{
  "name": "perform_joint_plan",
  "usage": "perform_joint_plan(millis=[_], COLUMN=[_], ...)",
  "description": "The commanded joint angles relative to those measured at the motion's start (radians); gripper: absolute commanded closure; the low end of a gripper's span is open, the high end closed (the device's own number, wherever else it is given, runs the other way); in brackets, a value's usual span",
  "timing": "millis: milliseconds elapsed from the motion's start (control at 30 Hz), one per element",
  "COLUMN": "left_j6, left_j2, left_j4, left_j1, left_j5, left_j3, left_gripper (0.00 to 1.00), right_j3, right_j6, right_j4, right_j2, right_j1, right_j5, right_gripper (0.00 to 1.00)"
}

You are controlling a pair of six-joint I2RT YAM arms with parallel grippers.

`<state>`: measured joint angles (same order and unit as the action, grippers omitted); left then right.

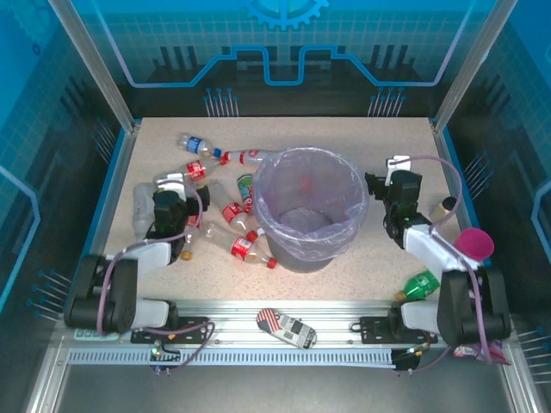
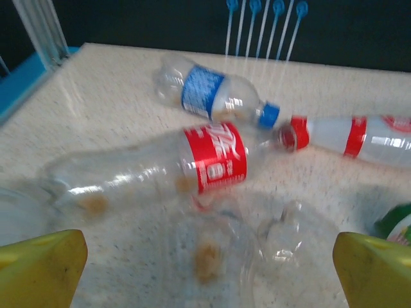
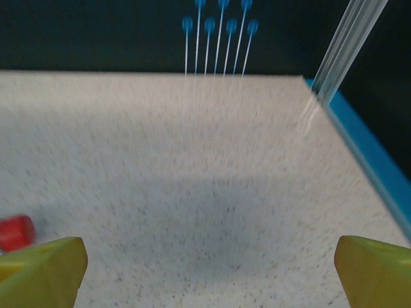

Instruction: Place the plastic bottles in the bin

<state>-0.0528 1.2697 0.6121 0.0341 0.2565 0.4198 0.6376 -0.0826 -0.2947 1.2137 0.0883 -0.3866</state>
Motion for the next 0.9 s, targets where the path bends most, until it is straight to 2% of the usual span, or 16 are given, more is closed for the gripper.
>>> perform_joint_plan(millis=[0,33,133,200,300,367,433,500,667,867], left_j6=[-0.105,-0.148,-0.241,-0.315,-0.423,-0.453,-0.433,-0.426,-0.471,-0.489], left_j2=[-0.187,-0.231,-0.298,-0.306,-0.288,-0.254,-0.202,-0.145,-0.059,-0.007], left_j4=[-0.355,-0.473,-0.738,-0.873,-0.898,-0.917,-0.978,-1.026,-1.027,-1.027], left_j1=[-0.013,-0.013,-0.010,-0.010,0.023,0.080,0.155,0.219,0.291,0.344], left_j5=[0.065,0.050,-0.047,-0.211,-0.481,-0.569,-0.595,-0.618,-0.652,-0.661], left_j3=[0.156,0.220,0.401,0.528,0.641,0.712,0.794,0.849,0.858,0.844], left_gripper=[0.01,0.01,0.02,0.02,0.01,0.01,0.01,0.01,0.07,0.19], right_j3=[0.089,0.128,0.330,0.469,0.659,0.751,0.814,0.859,0.903,0.907], right_j6=[-0.085,-0.099,-0.155,-0.182,-0.205,-0.207,-0.213,-0.215,-0.213,-0.193], right_j4=[0.181,0.268,0.629,0.842,1.113,1.226,1.294,1.326,1.327,1.350], right_j2=[-0.119,-0.152,-0.196,-0.193,-0.146,-0.111,-0.079,-0.054,0.003,0.085], right_j1=[0.000,-0.004,0.005,-0.007,-0.032,-0.032,-0.019,0.016,0.137,0.192], right_j5=[-0.024,0.001,-0.059,-0.036,0.157,0.310,0.429,0.489,0.505,0.440], right_gripper=[0.00,0.00,0.00,0.00,0.00,0.04,0.12,0.17,0.30,0.40])
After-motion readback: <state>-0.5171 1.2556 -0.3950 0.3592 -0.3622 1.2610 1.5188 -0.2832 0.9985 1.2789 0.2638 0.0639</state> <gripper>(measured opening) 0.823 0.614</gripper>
